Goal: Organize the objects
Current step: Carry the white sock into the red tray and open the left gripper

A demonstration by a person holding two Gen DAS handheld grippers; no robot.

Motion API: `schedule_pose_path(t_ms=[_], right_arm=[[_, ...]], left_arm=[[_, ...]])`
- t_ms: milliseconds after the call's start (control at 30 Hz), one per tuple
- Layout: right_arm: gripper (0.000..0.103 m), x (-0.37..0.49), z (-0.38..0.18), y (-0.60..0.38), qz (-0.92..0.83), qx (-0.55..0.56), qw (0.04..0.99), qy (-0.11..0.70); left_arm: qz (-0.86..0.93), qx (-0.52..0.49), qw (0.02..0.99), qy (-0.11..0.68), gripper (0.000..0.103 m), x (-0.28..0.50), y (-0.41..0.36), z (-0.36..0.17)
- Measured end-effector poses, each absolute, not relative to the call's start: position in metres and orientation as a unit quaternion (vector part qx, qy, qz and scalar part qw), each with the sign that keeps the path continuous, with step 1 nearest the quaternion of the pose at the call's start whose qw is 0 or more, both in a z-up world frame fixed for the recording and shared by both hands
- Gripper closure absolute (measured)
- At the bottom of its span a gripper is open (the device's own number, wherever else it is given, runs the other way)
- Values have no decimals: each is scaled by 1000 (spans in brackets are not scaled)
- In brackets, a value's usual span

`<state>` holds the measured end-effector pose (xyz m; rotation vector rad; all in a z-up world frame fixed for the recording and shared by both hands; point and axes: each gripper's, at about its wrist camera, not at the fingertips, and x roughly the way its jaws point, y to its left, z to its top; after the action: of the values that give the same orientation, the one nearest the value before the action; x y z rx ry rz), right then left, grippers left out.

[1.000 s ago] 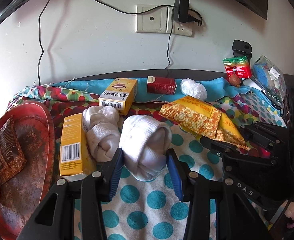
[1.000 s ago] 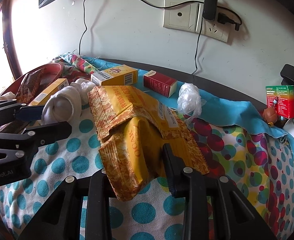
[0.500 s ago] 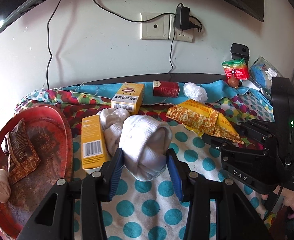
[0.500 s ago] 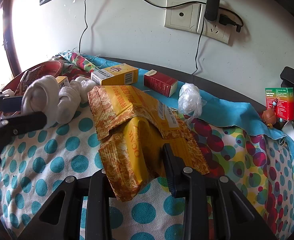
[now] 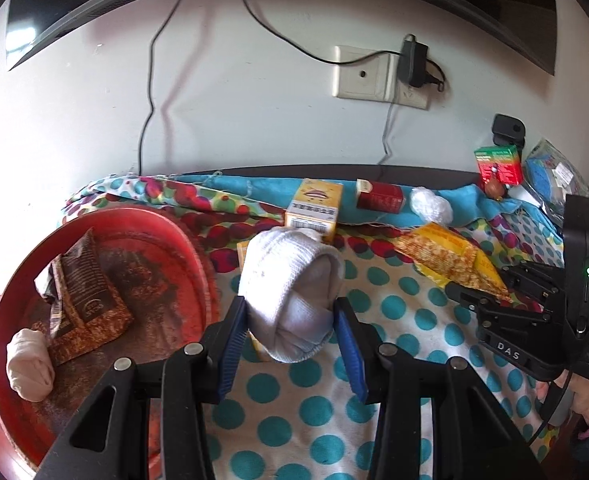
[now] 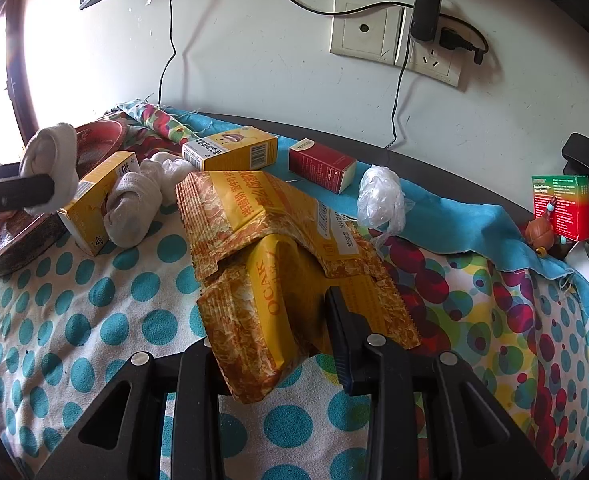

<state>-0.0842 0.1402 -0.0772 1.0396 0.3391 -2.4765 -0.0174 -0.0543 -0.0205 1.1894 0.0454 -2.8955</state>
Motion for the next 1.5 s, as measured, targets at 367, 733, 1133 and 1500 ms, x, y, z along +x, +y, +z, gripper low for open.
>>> schedule_pose_path(t_ms=[367, 733, 1133, 1500], right_arm=[[73, -84, -76, 141, -893, 375, 216, 123], [72, -85, -76, 141, -893, 375, 216, 124], [72, -84, -76, 140, -892, 375, 216, 129], [72, -83, -76, 139, -892, 376, 215, 132]], left_arm=[[-923, 378, 54, 46, 59, -7, -106, -15], [-902, 420, 88, 40, 59, -2, -137, -37], [-879, 459, 119, 48, 59, 12, -174, -60], [-876, 466, 109, 63, 59, 24, -200, -64]])
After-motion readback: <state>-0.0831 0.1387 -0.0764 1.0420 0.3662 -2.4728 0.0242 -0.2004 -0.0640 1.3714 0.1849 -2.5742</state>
